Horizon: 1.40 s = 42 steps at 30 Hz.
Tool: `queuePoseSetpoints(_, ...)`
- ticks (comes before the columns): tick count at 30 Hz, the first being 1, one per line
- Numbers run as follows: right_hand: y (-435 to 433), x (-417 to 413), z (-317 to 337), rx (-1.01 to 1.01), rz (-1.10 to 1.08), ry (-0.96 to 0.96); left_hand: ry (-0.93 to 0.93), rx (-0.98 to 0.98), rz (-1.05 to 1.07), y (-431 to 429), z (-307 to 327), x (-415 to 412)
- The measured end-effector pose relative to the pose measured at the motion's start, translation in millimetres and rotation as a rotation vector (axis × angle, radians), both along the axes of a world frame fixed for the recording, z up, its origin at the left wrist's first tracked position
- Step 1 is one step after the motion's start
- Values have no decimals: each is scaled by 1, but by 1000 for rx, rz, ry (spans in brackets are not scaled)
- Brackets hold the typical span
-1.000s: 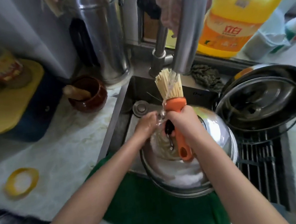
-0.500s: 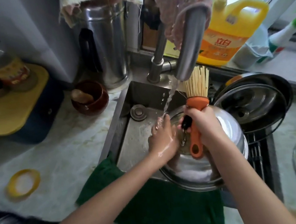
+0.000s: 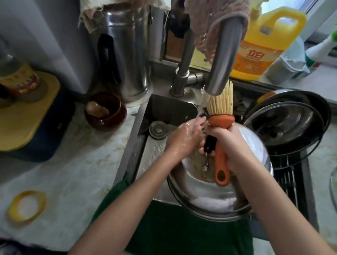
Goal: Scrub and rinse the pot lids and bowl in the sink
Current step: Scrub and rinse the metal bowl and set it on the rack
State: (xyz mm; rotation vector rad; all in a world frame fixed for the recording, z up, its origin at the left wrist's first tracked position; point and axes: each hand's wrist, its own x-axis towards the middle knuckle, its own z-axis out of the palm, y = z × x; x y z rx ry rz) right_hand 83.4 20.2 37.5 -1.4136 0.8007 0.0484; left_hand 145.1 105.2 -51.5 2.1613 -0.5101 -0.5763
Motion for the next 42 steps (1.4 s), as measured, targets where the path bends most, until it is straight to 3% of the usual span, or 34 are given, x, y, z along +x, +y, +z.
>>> queuePoseSetpoints(2, 3, -1, -3, 22, -6, -16, 94, 56, 121, 13, -8, 2)
queuePoseSetpoints(4, -1, -3, -7, 27, -59, -19, 72, 150, 232, 19, -5, -38)
queuePoseSetpoints(6, -4, -2, -13, -16, -88, 1, -25, 170, 188, 13, 19, -76)
queuePoseSetpoints(8, -5, 1, -11, -85, -65, 27, -115, 67, 107, 4, 13, -60)
queuePoseSetpoints(9, -5, 3, -7, -86, -53, 24, -91, -1, 57, 4, 5, -39)
queuePoseSetpoints(11, -7, 5, 0, -19, -75, -12, 131, -161, 184, 17, -10, 2)
queuePoseSetpoints(14, -13, 7, 3, -25, -140, -54, 254, -81, 329, 25, -3, -15)
queuePoseSetpoints(17, -6, 11, 0, -129, -102, -32, -57, 53, 153, 7, 16, -58)
queuePoseSetpoints(19, -1, 11, 2, -139, -92, -12, -216, 22, 67, -1, 6, -31)
queuePoseSetpoints(22, -1, 6, 10, -6, -184, -75, 112, -248, 222, 12, -7, 17)
queuePoseSetpoints(24, -5, 4, 12, 13, -295, -101, 251, -255, 418, 20, -2, -5)
queuePoseSetpoints(27, -9, 5, 13, 23, -380, -130, 75, -271, 510, 15, 22, -77)
queuePoseSetpoints(29, -8, 5, 14, 16, -339, -110, -49, -273, 465, 7, 18, -67)
queuePoseSetpoints(33, -3, 0, 16, -19, -293, -111, 263, -301, 493, 5, 2, 1)
queuePoseSetpoints(36, -4, 0, 19, -73, -391, -143, 219, -286, 556, 1, 13, -52)
queuePoseSetpoints(39, -7, 5, 21, -118, -451, -124, 139, -382, 481, 1, 15, -82)
queuePoseSetpoints(42, -1, 3, 20, -132, -444, -116, 403, -458, 673, 2, -6, -31)
